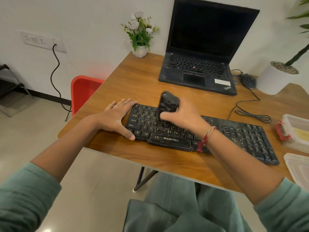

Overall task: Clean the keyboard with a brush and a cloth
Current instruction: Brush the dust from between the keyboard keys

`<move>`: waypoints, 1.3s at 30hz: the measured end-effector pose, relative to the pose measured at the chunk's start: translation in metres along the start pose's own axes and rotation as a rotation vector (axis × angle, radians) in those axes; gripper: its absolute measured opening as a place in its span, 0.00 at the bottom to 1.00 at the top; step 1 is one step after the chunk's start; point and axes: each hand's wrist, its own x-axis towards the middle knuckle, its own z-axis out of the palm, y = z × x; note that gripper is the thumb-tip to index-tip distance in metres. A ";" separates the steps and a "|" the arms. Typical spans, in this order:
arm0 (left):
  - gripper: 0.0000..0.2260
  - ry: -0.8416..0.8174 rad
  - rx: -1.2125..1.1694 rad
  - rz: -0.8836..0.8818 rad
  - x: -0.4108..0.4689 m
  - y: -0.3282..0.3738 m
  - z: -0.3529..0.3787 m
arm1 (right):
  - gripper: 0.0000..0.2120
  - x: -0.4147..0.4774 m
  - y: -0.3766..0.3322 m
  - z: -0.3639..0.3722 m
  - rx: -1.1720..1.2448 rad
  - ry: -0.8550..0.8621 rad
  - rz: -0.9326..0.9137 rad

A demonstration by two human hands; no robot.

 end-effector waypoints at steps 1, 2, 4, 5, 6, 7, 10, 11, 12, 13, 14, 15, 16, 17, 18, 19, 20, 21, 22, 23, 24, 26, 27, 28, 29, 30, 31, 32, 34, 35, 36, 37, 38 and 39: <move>0.66 -0.003 -0.002 0.001 0.000 0.000 0.000 | 0.13 -0.007 -0.003 0.008 0.039 -0.085 -0.027; 0.66 -0.004 -0.003 0.002 0.000 0.001 -0.001 | 0.13 -0.010 -0.004 0.011 0.073 -0.143 -0.037; 0.66 -0.006 0.002 -0.001 0.000 0.002 -0.001 | 0.10 -0.005 -0.001 0.005 0.107 -0.123 -0.006; 0.65 -0.006 0.004 -0.004 0.000 0.002 -0.001 | 0.09 0.000 0.000 -0.002 0.116 -0.056 0.023; 0.64 -0.003 0.002 -0.005 -0.001 0.002 -0.001 | 0.09 0.004 0.002 -0.007 0.085 0.031 0.039; 0.63 -0.001 -0.001 -0.006 -0.001 0.002 -0.001 | 0.09 0.006 0.003 -0.008 0.043 0.094 0.036; 0.63 -0.003 0.006 -0.002 -0.001 0.002 0.000 | 0.08 -0.005 -0.008 0.010 0.055 -0.064 -0.069; 0.63 -0.003 0.006 -0.003 -0.001 0.002 -0.001 | 0.07 -0.010 -0.010 0.015 0.072 -0.134 -0.101; 0.63 -0.001 0.006 -0.005 -0.001 0.002 -0.001 | 0.07 -0.010 -0.010 0.016 0.088 -0.163 -0.102; 0.63 -0.002 0.005 -0.007 -0.001 0.002 -0.001 | 0.07 -0.006 -0.010 0.013 0.102 -0.139 -0.075; 0.63 -0.006 0.005 -0.009 -0.001 0.002 -0.001 | 0.08 0.000 -0.007 0.008 0.123 -0.081 -0.034; 0.63 -0.007 0.005 -0.010 -0.001 0.002 -0.001 | 0.08 0.004 -0.005 0.004 0.119 -0.008 -0.006; 0.63 -0.003 0.007 -0.008 0.000 0.001 0.000 | 0.08 0.006 -0.005 0.004 0.083 0.050 -0.009; 0.63 0.002 0.010 -0.008 0.000 0.000 0.000 | 0.09 0.004 -0.007 0.007 0.035 0.060 -0.039; 0.63 0.002 0.014 -0.008 0.000 0.000 0.000 | 0.10 0.001 -0.010 0.014 0.010 0.012 -0.084; 0.63 0.000 0.019 -0.008 0.000 0.000 0.000 | 0.09 -0.004 -0.013 0.022 0.029 -0.077 -0.119; 0.63 -0.001 0.025 -0.008 0.000 0.000 0.000 | 0.11 -0.008 -0.015 0.028 0.073 -0.163 -0.134; 0.63 0.000 0.027 -0.007 0.000 0.000 0.000 | 0.13 -0.009 -0.016 0.029 0.107 -0.198 -0.131; 0.63 0.000 0.025 -0.007 0.001 0.000 0.000 | 0.14 -0.007 -0.014 0.026 0.117 -0.175 -0.115; 0.63 -0.002 0.019 -0.007 0.001 0.000 0.000 | 0.13 -0.002 -0.012 0.021 0.112 -0.116 -0.088; 0.64 -0.004 0.013 -0.008 0.000 0.000 0.000 | 0.12 0.001 -0.010 0.015 0.071 -0.029 -0.069; 0.65 -0.005 0.010 -0.007 0.000 0.000 0.000 | 0.12 0.000 -0.009 0.014 0.011 0.068 -0.060; 0.65 -0.005 0.013 -0.005 0.001 -0.001 0.000 | 0.11 -0.004 -0.010 0.017 0.014 0.039 -0.081; 0.65 -0.001 0.017 -0.003 0.001 -0.002 0.001 | 0.10 -0.009 -0.013 0.020 0.047 -0.032 -0.106; 0.64 0.005 0.021 -0.002 0.001 -0.002 0.001 | 0.09 -0.013 -0.014 0.021 0.097 -0.108 -0.119; 0.63 0.009 0.024 -0.002 0.002 -0.003 0.001 | 0.08 -0.015 -0.012 0.019 0.124 -0.149 -0.114; 0.62 0.010 0.024 -0.003 0.002 -0.002 0.001 | 0.08 -0.011 -0.007 0.014 0.115 -0.140 -0.102; 0.62 0.010 0.022 -0.004 0.002 -0.002 0.001 | 0.09 -0.007 -0.003 0.007 0.056 -0.072 -0.078; 0.63 0.009 0.016 -0.005 0.002 -0.001 0.001 | 0.12 -0.006 0.004 0.000 -0.065 0.085 -0.030; 0.63 0.010 0.015 -0.007 0.001 -0.001 0.001 | 0.11 -0.010 0.005 0.002 -0.054 0.071 -0.031; 0.63 0.009 0.015 -0.008 0.001 -0.001 0.001 | 0.11 -0.017 0.003 0.006 -0.019 0.008 -0.054; 0.63 0.007 0.015 -0.011 0.001 -0.001 0.001 | 0.11 -0.024 0.001 0.008 0.039 -0.078 -0.075; 0.63 0.007 0.015 -0.011 0.001 -0.001 0.001 | 0.09 -0.029 -0.001 0.006 0.104 -0.138 -0.075; 0.63 0.007 0.016 -0.011 0.002 -0.001 0.001 | 0.08 -0.031 -0.001 0.001 0.154 -0.155 -0.052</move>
